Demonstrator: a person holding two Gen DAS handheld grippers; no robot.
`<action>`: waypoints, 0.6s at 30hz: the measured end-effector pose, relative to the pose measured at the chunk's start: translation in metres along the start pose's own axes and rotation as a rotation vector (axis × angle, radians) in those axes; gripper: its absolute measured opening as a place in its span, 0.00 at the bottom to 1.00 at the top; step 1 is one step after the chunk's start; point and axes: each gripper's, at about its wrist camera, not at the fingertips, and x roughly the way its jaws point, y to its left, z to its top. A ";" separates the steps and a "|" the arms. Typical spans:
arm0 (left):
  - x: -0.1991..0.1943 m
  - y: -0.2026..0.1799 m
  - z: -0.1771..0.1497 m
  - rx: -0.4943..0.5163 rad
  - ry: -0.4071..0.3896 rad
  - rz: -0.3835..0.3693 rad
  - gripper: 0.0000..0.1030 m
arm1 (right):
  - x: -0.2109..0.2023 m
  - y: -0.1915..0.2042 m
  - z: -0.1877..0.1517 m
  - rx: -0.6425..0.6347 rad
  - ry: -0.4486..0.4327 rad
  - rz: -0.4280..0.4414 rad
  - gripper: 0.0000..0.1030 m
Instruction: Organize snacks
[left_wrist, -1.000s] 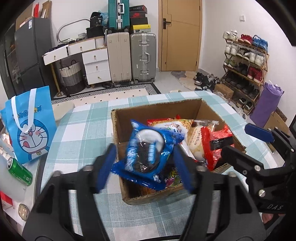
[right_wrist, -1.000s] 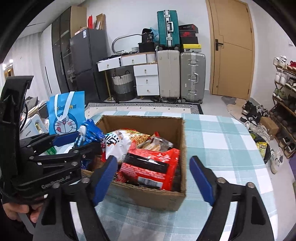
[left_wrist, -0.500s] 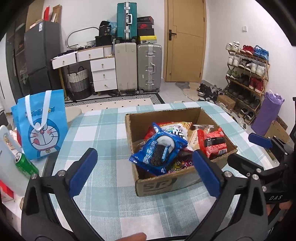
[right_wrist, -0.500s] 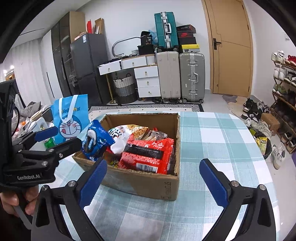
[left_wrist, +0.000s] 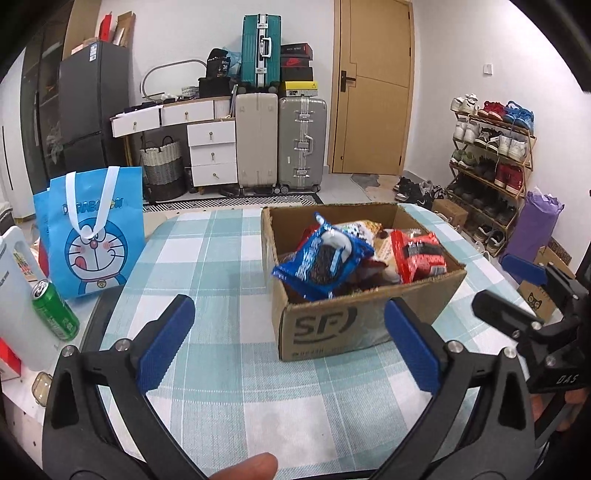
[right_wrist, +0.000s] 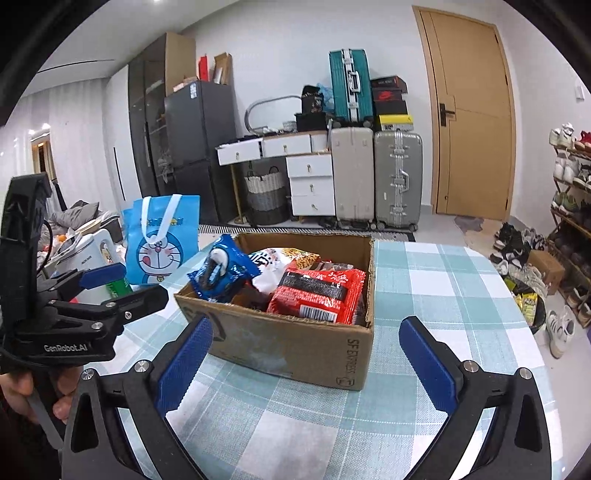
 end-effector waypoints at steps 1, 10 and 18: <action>0.000 0.000 -0.002 0.002 -0.004 0.001 0.99 | -0.003 0.001 -0.004 -0.002 -0.011 0.003 0.99; -0.007 0.001 -0.036 -0.002 -0.032 0.019 0.99 | -0.016 -0.001 -0.032 -0.022 -0.055 0.017 0.99; -0.009 0.006 -0.062 -0.020 -0.069 0.013 0.99 | -0.023 -0.003 -0.049 -0.055 -0.099 0.009 0.99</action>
